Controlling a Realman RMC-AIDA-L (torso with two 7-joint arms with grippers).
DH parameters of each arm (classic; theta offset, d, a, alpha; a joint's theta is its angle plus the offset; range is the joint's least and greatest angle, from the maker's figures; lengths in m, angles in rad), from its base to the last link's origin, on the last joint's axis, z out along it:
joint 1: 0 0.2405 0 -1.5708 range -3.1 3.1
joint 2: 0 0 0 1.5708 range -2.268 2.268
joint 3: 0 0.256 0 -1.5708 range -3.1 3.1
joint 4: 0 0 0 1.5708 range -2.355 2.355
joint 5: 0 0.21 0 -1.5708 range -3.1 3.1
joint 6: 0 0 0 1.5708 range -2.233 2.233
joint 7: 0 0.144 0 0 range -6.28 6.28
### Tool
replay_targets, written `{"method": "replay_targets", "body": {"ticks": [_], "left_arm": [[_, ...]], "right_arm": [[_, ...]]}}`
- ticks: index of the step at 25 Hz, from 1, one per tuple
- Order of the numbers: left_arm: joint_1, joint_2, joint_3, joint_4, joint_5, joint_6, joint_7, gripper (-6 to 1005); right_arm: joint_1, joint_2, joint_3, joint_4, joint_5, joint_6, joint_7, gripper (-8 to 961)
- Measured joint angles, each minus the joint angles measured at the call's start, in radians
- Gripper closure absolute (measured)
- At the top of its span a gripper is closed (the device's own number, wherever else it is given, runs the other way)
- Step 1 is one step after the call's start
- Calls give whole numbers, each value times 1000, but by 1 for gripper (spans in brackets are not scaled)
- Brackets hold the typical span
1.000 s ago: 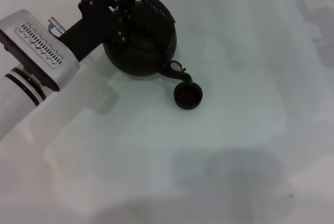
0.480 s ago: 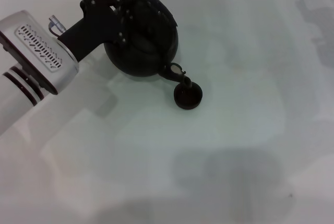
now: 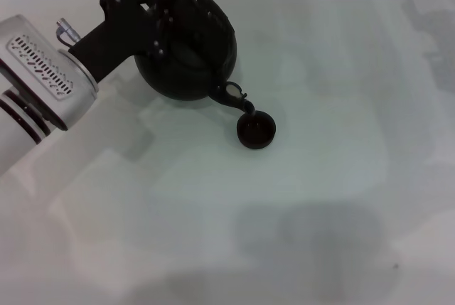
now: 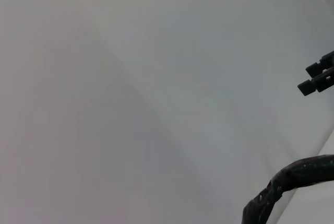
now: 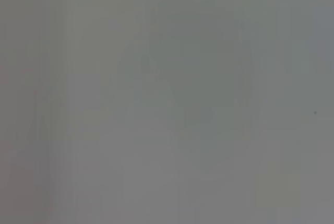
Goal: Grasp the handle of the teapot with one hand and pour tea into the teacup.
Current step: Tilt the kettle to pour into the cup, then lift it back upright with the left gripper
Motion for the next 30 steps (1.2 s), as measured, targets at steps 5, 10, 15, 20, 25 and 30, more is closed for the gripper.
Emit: {"method": "replay_targets", "body": {"ticks": [5, 10, 15, 20, 25, 30], "left_arm": [[4, 1, 0, 11, 18, 2, -3, 917], [5, 1, 0, 11, 21, 2, -3, 917], [6, 1, 0, 23, 21, 1, 2, 915], [0, 0, 0, 26, 18, -5, 3, 915], [-4, -2, 0, 37, 20, -8, 4, 915], [-14, -2, 0, 38, 22, -10, 13, 916]], "right_arm": [[8, 0, 0, 3, 0, 0, 0, 126], [11, 0, 0, 5, 0, -4, 6, 125], [12, 0, 0, 5, 0, -8, 29, 125], [11, 0, 0, 5, 0, -8, 29, 125], [9, 0, 0, 12, 0, -8, 29, 125], [9, 0, 0, 14, 0, -9, 29, 125]]}}
